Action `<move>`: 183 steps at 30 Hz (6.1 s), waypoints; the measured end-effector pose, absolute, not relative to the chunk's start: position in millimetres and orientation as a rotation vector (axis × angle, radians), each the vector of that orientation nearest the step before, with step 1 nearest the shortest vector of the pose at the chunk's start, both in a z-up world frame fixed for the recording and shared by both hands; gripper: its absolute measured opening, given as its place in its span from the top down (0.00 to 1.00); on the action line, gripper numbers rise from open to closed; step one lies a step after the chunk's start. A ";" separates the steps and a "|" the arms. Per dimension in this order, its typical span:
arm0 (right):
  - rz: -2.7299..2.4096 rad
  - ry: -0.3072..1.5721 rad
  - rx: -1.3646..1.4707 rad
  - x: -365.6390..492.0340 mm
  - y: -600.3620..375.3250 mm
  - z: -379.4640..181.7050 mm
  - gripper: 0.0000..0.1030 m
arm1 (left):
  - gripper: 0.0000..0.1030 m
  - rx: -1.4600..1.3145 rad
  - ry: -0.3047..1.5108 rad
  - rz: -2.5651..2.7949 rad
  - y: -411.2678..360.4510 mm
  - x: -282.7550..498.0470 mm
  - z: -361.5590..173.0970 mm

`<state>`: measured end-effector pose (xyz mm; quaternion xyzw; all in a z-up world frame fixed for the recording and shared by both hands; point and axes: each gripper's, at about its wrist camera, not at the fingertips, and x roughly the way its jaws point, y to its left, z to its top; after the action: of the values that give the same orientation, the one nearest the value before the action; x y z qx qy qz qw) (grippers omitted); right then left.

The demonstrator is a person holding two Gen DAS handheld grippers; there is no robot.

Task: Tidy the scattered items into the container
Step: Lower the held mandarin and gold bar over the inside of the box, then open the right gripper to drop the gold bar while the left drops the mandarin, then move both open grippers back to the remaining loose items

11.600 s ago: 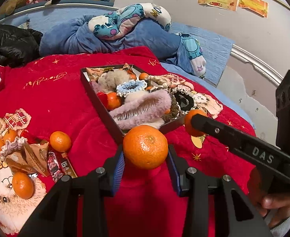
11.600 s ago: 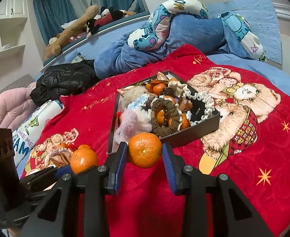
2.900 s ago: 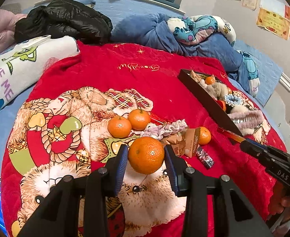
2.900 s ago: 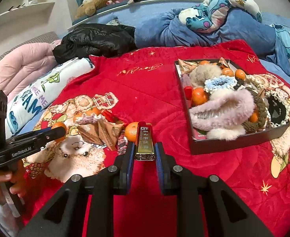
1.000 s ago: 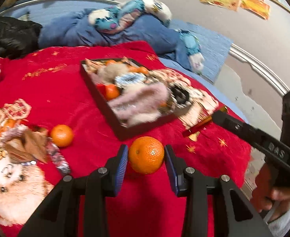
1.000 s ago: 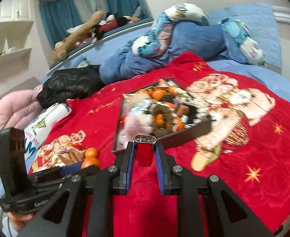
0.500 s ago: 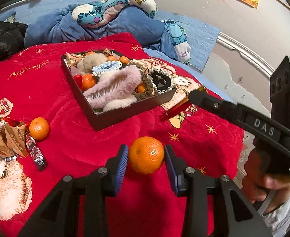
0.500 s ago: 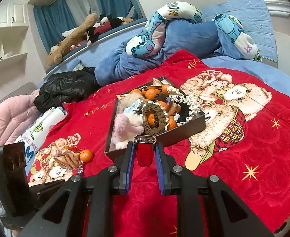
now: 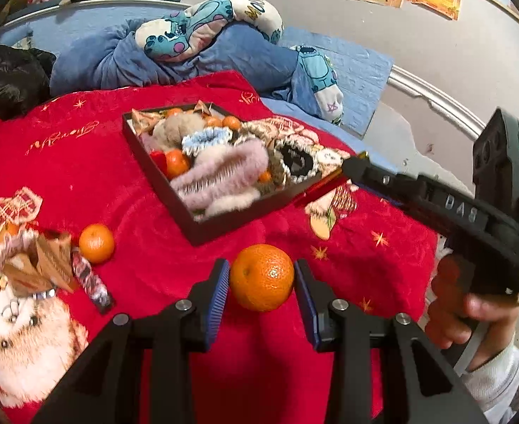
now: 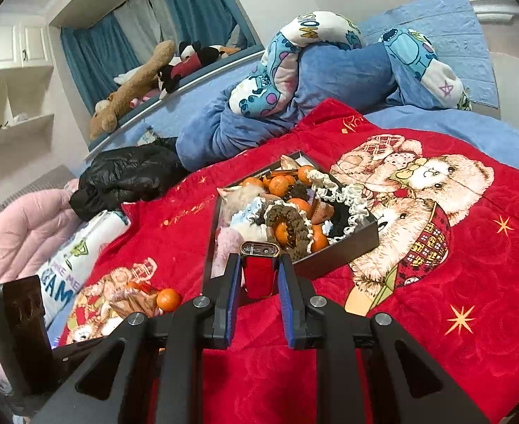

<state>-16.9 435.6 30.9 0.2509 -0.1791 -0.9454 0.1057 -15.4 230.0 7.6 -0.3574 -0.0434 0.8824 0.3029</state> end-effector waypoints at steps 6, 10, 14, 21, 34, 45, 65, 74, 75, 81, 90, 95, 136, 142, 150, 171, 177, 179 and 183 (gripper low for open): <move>-2.787 -0.537 0.697 -32.5 439.5 53.2 0.81 | 0.62 -0.878 -0.118 2.379 235.6 -41.7 43.6; -2.792 -0.494 0.649 -53.3 440.5 75.6 0.81 | 0.62 -0.830 -0.160 2.415 238.0 -76.1 72.1; -2.802 -0.475 0.595 -86.9 442.4 95.4 0.81 | 0.62 -0.777 -0.175 2.447 247.1 -117.9 90.5; -2.807 -0.425 0.529 -163.7 437.9 114.2 0.81 | 0.62 -0.782 -0.285 2.494 254.3 -216.0 103.7; -2.778 -0.423 0.581 -249.9 424.1 104.3 0.80 | 0.62 -0.910 -0.312 2.582 234.2 -300.5 32.7; -2.829 -0.338 0.794 -266.7 432.4 56.3 0.81 | 0.62 -0.980 -0.224 2.623 245.3 -303.2 8.4; -2.862 -0.348 0.958 -300.0 430.0 31.3 0.80 | 0.62 -1.032 -0.172 2.675 246.0 -305.7 -10.0; -2.888 -0.256 1.005 -312.9 416.5 23.3 0.80 | 0.62 -1.043 -0.176 2.681 242.0 -309.0 -15.8; -2.883 -0.256 1.009 -313.3 416.7 22.2 0.80 | 0.62 -1.041 -0.174 2.681 242.2 -308.7 -15.9; -2.853 -0.266 1.048 -318.7 417.0 14.7 0.80 | 0.62 -1.032 -0.153 2.690 245.4 -308.4 -16.0; -2.807 -0.297 1.089 -325.0 417.0 9.4 0.80 | 0.62 -1.024 -0.132 2.698 246.7 -307.6 -15.7; -2.792 -0.311 1.081 -324.4 417.0 9.5 0.79 | 0.62 -1.023 -0.121 2.703 247.8 -306.3 -14.7; -2.745 -0.349 1.076 -323.2 414.1 5.7 0.79 | 0.62 -1.007 -0.066 2.724 253.1 -303.8 -15.0; -2.740 -0.401 1.014 -320.2 420.8 10.6 0.68 | 0.37 -0.979 -0.045 2.738 254.8 -301.1 -7.9; -2.753 -0.608 0.784 -298.1 450.3 29.0 0.04 | 0.02 -0.917 -0.107 2.754 245.4 -294.7 7.4; -2.791 -0.424 0.442 -226.5 411.5 94.1 0.00 | 0.00 -0.826 -0.155 2.746 204.4 -220.5 58.7; -2.738 -0.465 0.406 -193.8 355.2 142.4 0.00 | 0.00 -0.817 -0.168 2.828 162.8 -156.1 81.7; -2.729 -0.468 0.374 -176.5 341.0 158.5 0.00 | 0.00 -0.821 -0.184 2.810 147.5 -134.8 87.2; -2.756 -0.456 0.366 -141.4 311.2 179.5 0.00 | 0.00 -0.788 -0.118 2.820 124.8 -96.9 99.2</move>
<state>-141.4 311.2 179.5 0.1283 -0.1598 -0.9654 0.1616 -96.9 124.8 99.2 -0.2673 -0.0401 0.9570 0.1055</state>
